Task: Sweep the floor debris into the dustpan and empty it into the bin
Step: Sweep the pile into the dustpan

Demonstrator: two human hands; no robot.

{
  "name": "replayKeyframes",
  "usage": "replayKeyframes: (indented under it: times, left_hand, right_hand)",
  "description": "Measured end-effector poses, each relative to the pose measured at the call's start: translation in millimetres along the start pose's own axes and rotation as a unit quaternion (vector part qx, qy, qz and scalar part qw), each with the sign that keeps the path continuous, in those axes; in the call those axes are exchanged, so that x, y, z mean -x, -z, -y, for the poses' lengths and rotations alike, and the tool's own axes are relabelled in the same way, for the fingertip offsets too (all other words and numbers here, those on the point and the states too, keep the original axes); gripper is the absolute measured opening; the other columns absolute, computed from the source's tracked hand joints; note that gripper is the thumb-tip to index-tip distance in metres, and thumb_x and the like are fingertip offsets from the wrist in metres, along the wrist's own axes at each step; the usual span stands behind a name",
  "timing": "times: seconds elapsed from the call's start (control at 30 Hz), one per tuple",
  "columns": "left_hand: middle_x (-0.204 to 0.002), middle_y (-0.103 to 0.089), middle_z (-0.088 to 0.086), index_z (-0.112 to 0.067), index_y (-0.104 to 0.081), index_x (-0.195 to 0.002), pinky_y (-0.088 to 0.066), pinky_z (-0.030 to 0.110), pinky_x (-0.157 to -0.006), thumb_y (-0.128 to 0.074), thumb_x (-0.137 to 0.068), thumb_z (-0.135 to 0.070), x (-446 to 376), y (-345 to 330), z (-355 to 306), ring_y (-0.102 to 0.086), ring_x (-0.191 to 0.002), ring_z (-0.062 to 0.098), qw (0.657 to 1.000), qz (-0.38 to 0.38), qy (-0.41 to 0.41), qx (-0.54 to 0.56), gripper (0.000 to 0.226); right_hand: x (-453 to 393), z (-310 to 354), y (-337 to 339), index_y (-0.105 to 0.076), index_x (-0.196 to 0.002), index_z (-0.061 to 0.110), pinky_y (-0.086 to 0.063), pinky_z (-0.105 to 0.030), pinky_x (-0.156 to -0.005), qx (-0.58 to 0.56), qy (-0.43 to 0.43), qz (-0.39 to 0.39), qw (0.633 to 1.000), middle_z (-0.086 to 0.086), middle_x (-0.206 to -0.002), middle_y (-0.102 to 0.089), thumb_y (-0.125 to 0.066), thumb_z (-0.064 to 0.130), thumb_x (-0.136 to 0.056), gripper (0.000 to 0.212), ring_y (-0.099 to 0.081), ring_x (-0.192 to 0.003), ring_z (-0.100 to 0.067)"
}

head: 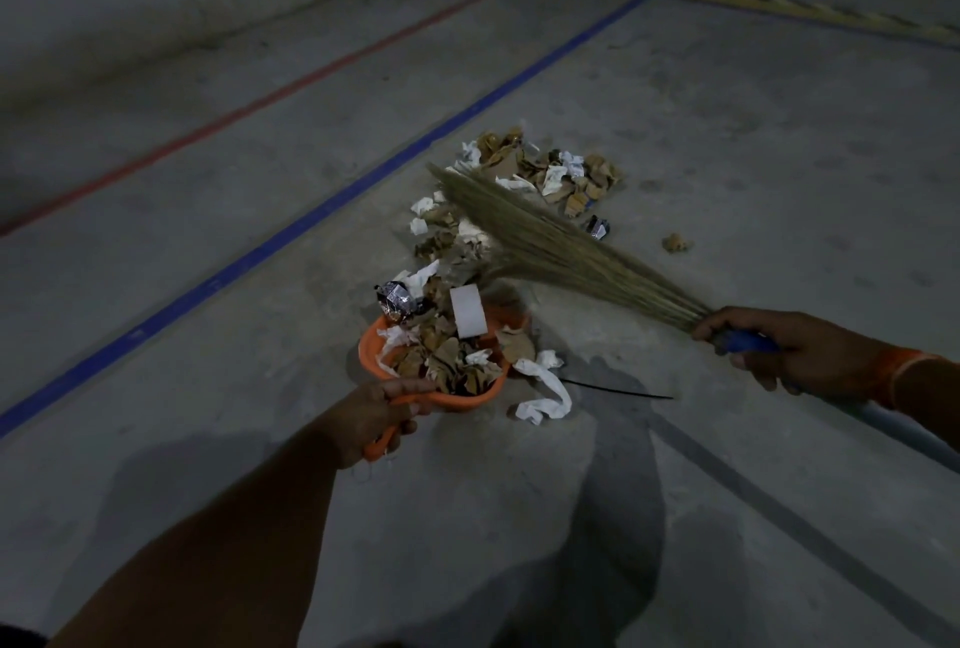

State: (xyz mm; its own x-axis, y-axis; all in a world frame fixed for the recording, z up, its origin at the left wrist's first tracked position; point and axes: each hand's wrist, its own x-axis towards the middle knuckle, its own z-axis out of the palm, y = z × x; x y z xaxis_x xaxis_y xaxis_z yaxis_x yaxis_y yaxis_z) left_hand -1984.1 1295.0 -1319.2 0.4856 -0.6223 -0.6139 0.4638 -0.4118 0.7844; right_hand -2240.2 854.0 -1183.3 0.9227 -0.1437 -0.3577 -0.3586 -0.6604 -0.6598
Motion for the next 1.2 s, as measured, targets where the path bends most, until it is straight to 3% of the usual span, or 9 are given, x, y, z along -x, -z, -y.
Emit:
replayKeyframes:
  times: [0.23, 0.4, 0.57, 0.63, 0.8, 1.0, 1.2]
  left_hand:
    - [-0.116, -0.067, 0.012, -0.025, -0.069, -0.126, -0.047, 0.027, -0.055, -0.06, -0.099, -0.006, -2.2, -0.2, 2.9, -0.061, -0.081, 0.018, 1.0, -0.017, 0.007, -0.008, 0.034]
    - [-0.123, -0.066, 0.014, -0.033, -0.073, -0.119, -0.049, 0.029, -0.057, -0.062, -0.099, -0.01, -4.9, 2.7, 3.8, -0.061, -0.086, 0.021, 0.999, -0.021, 0.019, -0.024, 0.033]
    - [-0.12, -0.066, 0.014, -0.031, -0.073, -0.119, -0.047, 0.028, -0.052, -0.062, -0.099, -0.007, -10.8, 4.4, 8.7, -0.06, -0.081, 0.02, 0.999, -0.033, 0.02, -0.019, 0.033]
    - [-0.122, -0.065, 0.014, -0.031, -0.071, -0.121, -0.047, 0.028, -0.053, -0.062, -0.099, -0.008, -11.3, 4.5, 7.7, -0.06, -0.083, 0.021, 0.999, -0.035, 0.026, -0.025, 0.033]
    - [-0.118, -0.067, 0.011, -0.03, -0.071, -0.12, -0.048, 0.028, -0.054, -0.061, -0.099, -0.006, -10.8, 4.2, 5.6, -0.06, -0.082, 0.02, 0.998, -0.036, 0.024, -0.036, 0.033]
    - [-0.12, -0.067, 0.013, -0.035, -0.075, -0.114, -0.047, 0.028, -0.053, -0.062, -0.099, -0.008, -9.4, 5.6, 7.5, -0.059, -0.082, 0.021, 0.998, -0.051, 0.017, -0.032, 0.034]
    - [-0.127, -0.061, 0.019, -0.031, -0.072, -0.122, -0.047, 0.027, -0.056, -0.058, -0.1, -0.006, -6.5, 7.3, 5.2, -0.057, -0.081, 0.02, 0.999, -0.048, 0.008, -0.012, 0.035]
  right_hand:
    - [-24.7, 10.6, 7.0, -0.054, -0.119, 0.043, -0.052, -0.025, -0.052, 0.035, -0.001, -0.019, 0.999, -0.005, -0.083, -0.06, -0.052, 0.008, -0.097, 0.041, -0.057, -0.059, -0.013]
    - [-63.1, 15.4, 12.8, -0.053, -0.121, 0.04, -0.048, -0.021, -0.053, 0.095, -0.004, -0.032, 0.995, -0.001, -0.102, -0.059, -0.052, 0.01, -0.096, 0.039, -0.061, -0.062, -0.016]
    - [-102.4, 17.4, 13.0, -0.052, -0.12, 0.041, -0.051, -0.032, -0.063, 0.163, -0.014, -0.012, 0.986, -0.008, -0.103, -0.063, -0.05, 0.009, -0.095, 0.04, -0.066, -0.067, -0.026]
    - [-114.3, 14.7, 7.1, -0.051, -0.123, 0.039, -0.051, -0.035, -0.072, 0.21, -0.019, 0.014, 0.978, -0.009, -0.11, -0.062, -0.051, 0.012, -0.095, 0.039, -0.064, -0.07, -0.022]
    - [-120.4, 1.1, -9.0, -0.05, -0.125, 0.043, -0.041, -0.041, -0.1, 0.271, -0.007, 0.084, 0.959, 0.0, -0.128, -0.053, -0.055, 0.013, -0.092, 0.045, -0.055, -0.109, -0.021]
    - [-82.3, -21.4, -24.7, -0.046, -0.122, 0.055, -0.044, -0.04, -0.097, 0.253, 0.048, 0.106, 0.96, 0.009, -0.124, -0.053, -0.057, 0.018, -0.091, 0.05, -0.054, -0.108, -0.014]
    - [-45.6, -41.4, -44.0, -0.04, -0.127, 0.057, -0.045, -0.033, -0.092, 0.254, 0.09, 0.113, 0.956, 0.02, -0.122, -0.047, -0.054, 0.019, -0.093, 0.053, -0.052, -0.105, -0.006]
